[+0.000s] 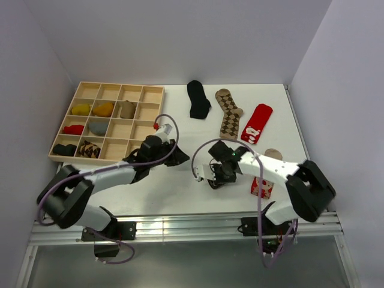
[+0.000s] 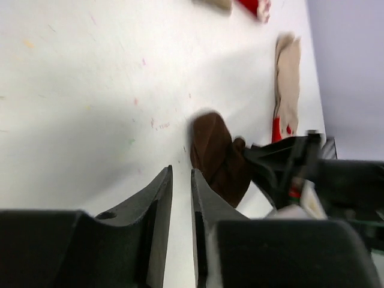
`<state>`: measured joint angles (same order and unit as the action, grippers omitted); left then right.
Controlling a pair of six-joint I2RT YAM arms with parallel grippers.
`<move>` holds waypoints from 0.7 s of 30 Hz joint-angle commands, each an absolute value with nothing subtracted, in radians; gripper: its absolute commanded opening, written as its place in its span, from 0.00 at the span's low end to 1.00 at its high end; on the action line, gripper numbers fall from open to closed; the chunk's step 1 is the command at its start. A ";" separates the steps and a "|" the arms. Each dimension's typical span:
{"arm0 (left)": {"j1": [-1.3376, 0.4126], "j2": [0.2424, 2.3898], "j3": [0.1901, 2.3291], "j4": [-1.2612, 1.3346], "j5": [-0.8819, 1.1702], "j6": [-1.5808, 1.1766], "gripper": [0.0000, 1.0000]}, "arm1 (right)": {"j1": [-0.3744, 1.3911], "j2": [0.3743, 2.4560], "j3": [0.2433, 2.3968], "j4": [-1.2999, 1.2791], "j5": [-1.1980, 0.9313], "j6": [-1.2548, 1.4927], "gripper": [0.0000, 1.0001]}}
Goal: Roll the socks
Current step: Roll the sock at the center of the board.
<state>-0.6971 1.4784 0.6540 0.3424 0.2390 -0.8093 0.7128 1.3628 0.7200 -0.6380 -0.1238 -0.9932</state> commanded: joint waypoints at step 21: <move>-1.292 1.551 0.753 0.463 -0.281 -0.172 0.39 | 0.541 2.158 1.417 -1.353 -0.446 -1.075 0.21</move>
<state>-1.2545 1.5169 0.6800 0.3855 -0.2905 -0.2466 0.5285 2.1323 1.3891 -1.4330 -0.3874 -1.0718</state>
